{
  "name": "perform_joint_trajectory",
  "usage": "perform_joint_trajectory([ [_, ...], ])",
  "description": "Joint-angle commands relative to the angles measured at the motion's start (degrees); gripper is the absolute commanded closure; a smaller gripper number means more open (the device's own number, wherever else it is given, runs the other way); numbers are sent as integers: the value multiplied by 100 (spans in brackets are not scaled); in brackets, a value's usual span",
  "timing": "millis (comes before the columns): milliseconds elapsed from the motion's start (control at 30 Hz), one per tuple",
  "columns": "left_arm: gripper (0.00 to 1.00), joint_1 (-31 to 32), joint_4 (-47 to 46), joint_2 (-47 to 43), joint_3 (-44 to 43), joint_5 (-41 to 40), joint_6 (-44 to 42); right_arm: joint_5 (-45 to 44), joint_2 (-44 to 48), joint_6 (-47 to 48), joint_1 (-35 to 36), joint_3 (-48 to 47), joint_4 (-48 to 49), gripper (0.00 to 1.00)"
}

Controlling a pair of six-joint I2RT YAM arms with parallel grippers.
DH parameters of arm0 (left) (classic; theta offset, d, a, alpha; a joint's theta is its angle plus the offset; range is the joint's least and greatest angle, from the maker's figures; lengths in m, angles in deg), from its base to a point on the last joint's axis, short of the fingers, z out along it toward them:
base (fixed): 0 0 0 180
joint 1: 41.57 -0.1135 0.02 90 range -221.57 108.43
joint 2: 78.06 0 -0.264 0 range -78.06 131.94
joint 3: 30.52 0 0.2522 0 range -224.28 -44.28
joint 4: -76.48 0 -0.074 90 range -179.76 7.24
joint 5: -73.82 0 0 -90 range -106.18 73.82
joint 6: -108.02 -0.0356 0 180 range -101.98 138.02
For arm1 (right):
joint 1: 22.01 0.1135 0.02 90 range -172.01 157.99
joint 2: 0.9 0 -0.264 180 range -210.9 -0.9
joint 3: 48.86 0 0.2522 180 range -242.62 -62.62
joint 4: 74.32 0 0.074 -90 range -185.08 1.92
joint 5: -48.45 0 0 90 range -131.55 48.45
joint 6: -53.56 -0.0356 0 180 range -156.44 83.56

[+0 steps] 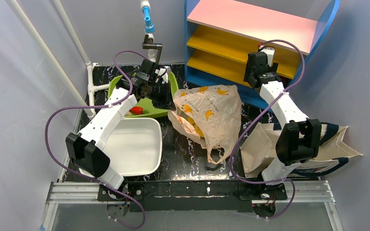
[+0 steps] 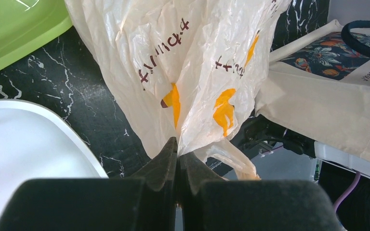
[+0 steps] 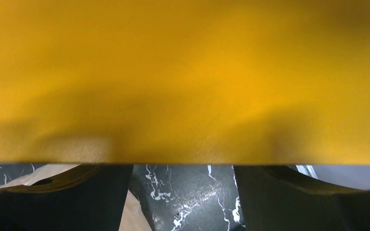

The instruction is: Place the food into the grocery bag and tie it

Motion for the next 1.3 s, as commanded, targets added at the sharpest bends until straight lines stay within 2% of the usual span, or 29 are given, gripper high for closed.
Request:
perform_joint_trajectory([
  [0, 100, -39, -35, -38, -33, 261, 3, -155, -70, 123, -90, 74, 735, 21],
  [400, 100, -39, 7, 114, -129, 227, 70, -76, -297, 70, -426, 230, 1062, 30],
  [833, 100, -39, 39, 216, -105, 231, 44, 148, -288, 158, -679, 693, 1367, 64],
  [933, 100, -39, 18, 230, -87, 252, 44, 269, -243, 164, -706, 785, 1366, 79],
  [1033, 100, -39, -4, 241, -66, 266, 44, 456, -113, 167, -705, 856, 1286, 99],
  [1267, 100, -39, -84, 268, -33, 327, 35, 933, 529, -46, -702, 1176, 1024, 99],
])
